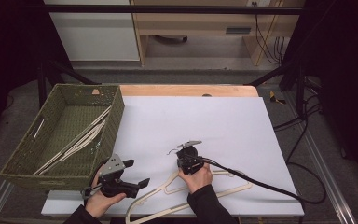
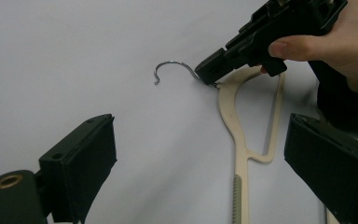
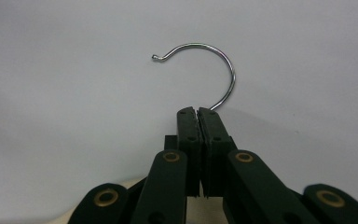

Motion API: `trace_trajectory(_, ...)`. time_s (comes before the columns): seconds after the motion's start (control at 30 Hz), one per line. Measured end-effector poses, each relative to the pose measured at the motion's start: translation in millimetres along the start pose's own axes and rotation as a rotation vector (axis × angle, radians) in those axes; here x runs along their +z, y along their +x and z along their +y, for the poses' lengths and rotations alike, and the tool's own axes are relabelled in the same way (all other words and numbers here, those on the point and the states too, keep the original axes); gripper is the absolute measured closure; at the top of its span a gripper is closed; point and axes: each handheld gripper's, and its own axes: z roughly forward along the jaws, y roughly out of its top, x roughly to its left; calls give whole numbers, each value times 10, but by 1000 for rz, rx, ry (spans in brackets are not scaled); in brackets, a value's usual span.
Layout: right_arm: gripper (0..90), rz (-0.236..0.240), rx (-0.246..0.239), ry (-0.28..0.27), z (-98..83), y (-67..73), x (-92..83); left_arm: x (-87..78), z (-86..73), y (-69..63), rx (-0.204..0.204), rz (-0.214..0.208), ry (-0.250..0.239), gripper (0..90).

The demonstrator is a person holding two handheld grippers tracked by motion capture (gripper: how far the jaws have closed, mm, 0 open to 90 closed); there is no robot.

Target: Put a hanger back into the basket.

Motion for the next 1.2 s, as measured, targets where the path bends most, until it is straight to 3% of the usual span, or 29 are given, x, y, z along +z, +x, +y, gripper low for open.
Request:
trace_trajectory(0.23,889,28,-3,-49,-9,-25,-81,198,50,-80,9,-44,67,126)
trace_trajectory(0.5,889,45,-15,-97,15,-22,-224,618,174,-176,8,-121,183,221)
trace_trajectory(0.63,889,49,-18,-108,14,-17,-257,789,189,-207,13,-144,218,291)
trace_trajectory(0.8,889,53,-24,-123,9,-6,-305,891,196,-234,15,-175,257,404)
trace_trajectory(1.03,889,66,-23,-141,8,5,-354,981,191,-201,-26,-231,293,600)
trace_trajectory(1.2,889,72,-27,-149,2,14,-376,991,188,-206,-33,-238,320,722)
